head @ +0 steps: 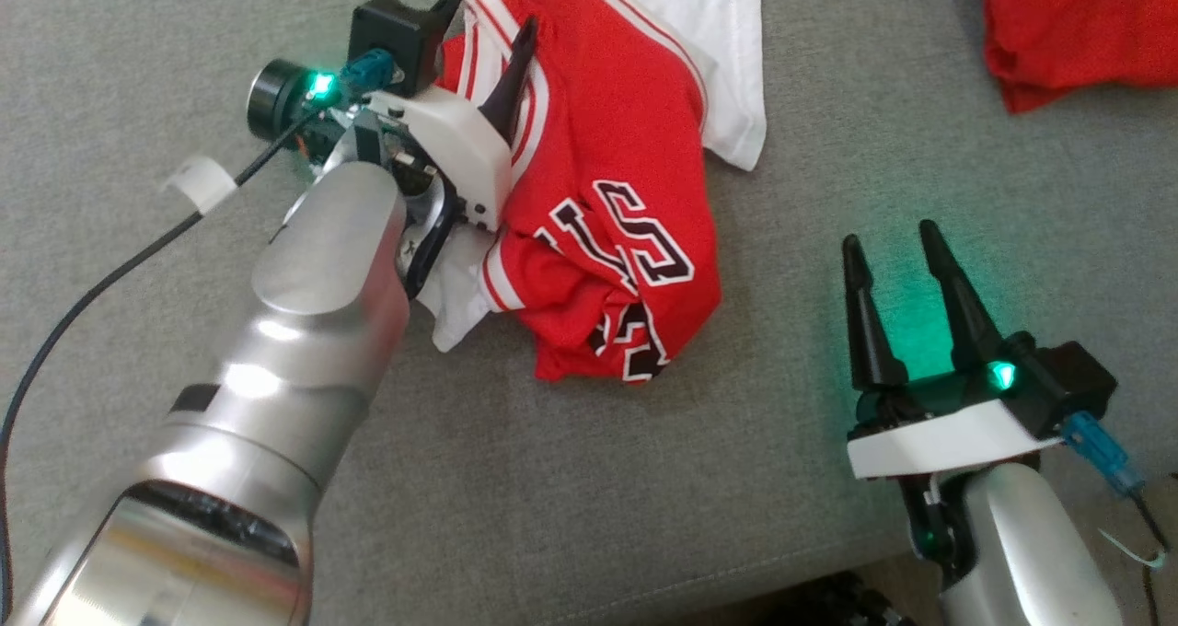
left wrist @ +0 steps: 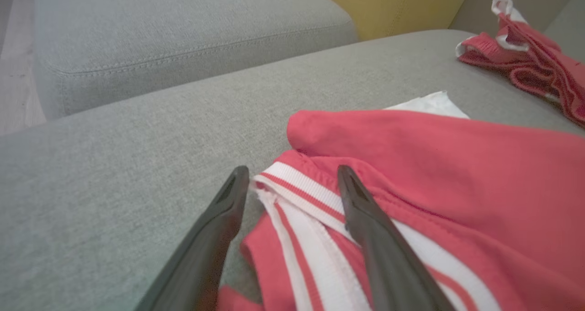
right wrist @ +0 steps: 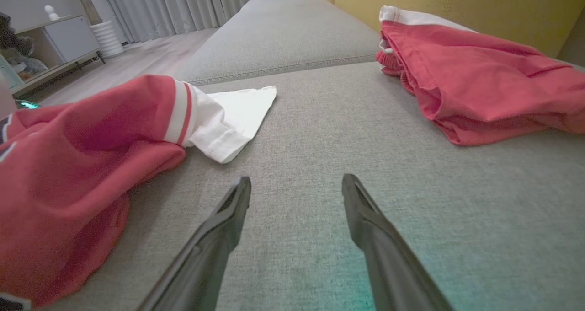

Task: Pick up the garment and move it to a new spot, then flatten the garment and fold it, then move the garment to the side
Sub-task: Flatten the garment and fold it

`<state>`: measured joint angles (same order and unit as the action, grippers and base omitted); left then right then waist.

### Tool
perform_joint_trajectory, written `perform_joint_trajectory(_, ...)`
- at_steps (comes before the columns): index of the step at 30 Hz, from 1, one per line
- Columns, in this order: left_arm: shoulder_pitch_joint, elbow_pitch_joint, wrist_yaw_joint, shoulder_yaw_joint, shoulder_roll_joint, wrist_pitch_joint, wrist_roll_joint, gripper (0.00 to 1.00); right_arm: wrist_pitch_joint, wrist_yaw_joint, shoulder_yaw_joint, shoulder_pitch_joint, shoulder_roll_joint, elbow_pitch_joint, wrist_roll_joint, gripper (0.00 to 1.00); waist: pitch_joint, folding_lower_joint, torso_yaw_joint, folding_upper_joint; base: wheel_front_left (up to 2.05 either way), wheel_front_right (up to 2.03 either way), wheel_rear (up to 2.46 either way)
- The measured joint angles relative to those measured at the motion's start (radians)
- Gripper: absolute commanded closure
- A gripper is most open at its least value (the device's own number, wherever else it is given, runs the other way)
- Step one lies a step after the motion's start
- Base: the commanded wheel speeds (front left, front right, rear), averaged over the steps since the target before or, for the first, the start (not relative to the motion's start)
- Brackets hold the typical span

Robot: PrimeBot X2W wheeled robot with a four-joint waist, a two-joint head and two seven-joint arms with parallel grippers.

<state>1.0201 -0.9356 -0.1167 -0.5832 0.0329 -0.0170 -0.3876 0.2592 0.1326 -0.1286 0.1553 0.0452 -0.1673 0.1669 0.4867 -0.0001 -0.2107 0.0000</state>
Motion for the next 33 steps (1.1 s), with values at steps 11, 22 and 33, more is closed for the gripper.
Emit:
perform_joint_trajectory(11, 0.023, -0.071, 0.002, -0.071, 0.003, 0.008, -0.023, 1.0, 0.0, 0.0, -0.028, 0.0, 0.0, -0.006, 0.017, 0.0, -0.024, 0.0001, -0.044, 0.0, 0.0, 0.0, 0.0)
perform_joint_trajectory(22, 0.165, 0.186, -0.008, -0.145, 0.003, -0.13, -0.121, 1.0, 0.0, 0.0, -0.026, -0.032, 0.0, -0.016, 0.037, 0.0, -0.152, 0.0, -0.056, 0.0, 0.0, 0.0, 0.0)
perform_joint_trajectory(33, 0.036, 0.561, 0.078, -0.017, 0.153, -0.189, -0.232, 1.0, 0.0, 0.0, 0.03, -0.091, 0.0, -0.006, 0.035, 0.0, -0.235, -0.0002, 0.037, 0.0001, 0.0, 0.0, 0.0)
